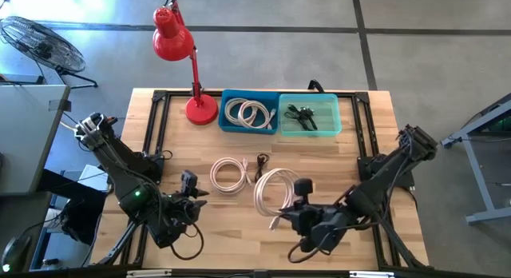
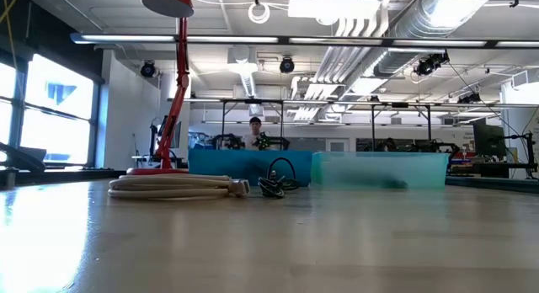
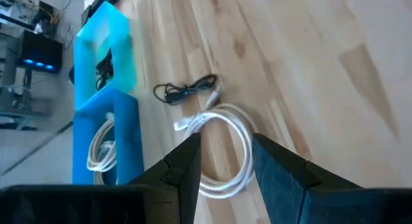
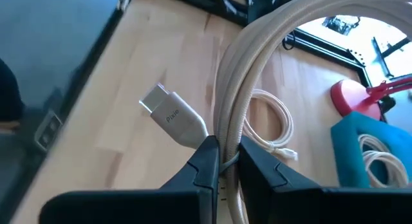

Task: Pick & Place USB Port
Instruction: Put the brown charger cable into the blue bin

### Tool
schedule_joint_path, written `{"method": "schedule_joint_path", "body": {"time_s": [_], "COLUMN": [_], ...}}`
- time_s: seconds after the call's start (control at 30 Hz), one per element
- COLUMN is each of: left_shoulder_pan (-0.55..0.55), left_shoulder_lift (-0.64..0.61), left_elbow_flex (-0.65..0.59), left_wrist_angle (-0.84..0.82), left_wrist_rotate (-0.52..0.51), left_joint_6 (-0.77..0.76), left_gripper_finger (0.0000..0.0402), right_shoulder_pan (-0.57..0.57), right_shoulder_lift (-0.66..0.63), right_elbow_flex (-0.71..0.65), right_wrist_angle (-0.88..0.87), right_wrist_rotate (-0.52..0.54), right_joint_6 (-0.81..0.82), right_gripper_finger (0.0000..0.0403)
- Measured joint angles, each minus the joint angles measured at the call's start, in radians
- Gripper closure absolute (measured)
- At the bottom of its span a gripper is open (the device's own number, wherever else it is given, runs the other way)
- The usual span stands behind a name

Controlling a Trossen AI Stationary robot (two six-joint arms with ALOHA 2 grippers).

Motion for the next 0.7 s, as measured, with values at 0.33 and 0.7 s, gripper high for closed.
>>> {"method": "schedule_joint_path", "body": {"time_s": [0.33,0.7], "left_shoulder_pan": [0.096,0.229], "left_shoulder_lift": [0.000,0.013], "left_elbow_flex": [0.000,0.001], "left_wrist_angle": [0.149,0.527], "left_wrist_rotate": [-0.257,-0.010], "left_joint_6": [0.069,0.748], "left_gripper_finger": [0.0268,0.0268], "right_shoulder_pan": [-0.038,-0.050], "right_shoulder_lift": [0.000,-0.001], "right_elbow_flex": [0.000,0.000], "right_wrist_angle": [-0.009,-0.008], "right_wrist_rotate": [-0.102,-0.205], "right_joint_6": [-0.088,-0.092], "right_gripper_finger": [0.0374,0.0374]}}
